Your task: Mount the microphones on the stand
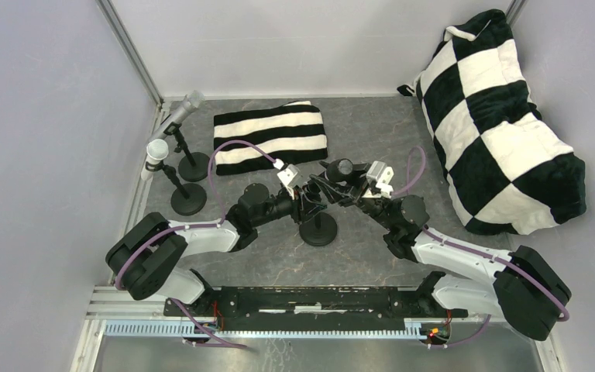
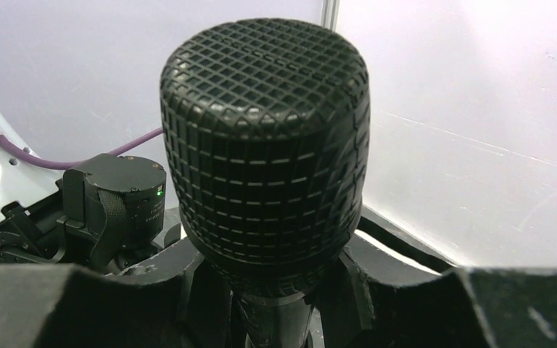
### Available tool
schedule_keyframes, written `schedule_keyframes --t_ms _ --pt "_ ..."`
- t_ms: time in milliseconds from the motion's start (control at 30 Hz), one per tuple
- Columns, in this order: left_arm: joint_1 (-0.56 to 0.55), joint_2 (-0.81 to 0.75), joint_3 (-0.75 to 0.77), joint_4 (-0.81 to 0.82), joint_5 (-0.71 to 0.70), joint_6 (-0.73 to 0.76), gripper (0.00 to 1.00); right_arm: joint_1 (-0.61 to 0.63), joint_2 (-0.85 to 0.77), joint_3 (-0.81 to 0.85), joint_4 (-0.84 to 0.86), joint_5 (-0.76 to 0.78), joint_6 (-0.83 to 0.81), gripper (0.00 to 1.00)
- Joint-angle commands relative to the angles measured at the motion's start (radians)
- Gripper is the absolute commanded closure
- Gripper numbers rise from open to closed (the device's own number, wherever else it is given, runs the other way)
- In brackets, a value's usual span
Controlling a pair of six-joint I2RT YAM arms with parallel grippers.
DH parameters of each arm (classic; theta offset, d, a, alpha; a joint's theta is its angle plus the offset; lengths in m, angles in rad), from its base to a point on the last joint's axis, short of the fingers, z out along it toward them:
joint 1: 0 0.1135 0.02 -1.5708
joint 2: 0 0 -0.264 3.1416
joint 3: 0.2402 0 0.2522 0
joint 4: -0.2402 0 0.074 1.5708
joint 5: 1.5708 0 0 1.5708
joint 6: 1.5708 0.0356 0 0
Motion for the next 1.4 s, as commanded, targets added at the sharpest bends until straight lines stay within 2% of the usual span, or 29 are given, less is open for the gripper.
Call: schedule_keyframes --t_ms 0,233,500,1367 --pt "-0.030 -0.021 0.041 0.015 0.031 0.065 0.98 0.000 0.074 -0.093 -0.225 -0.033 0.026 1.00" --pt "-0.031 -0.019 0.039 0.021 0.032 0.064 0.98 0.000 0.116 -0.175 -0.088 -0.025 0.041 1.00" --pt "-0.033 -0.025 0.046 -0.003 0.028 0.074 0.98 0.000 0.159 -0.138 -0.165 -0.021 0.008 1.00" --pt "-0.042 -0.024 0.061 -0.028 0.024 0.085 0.98 -0.005 0.345 -0.155 -0.133 -0.041 -0.033 1.00"
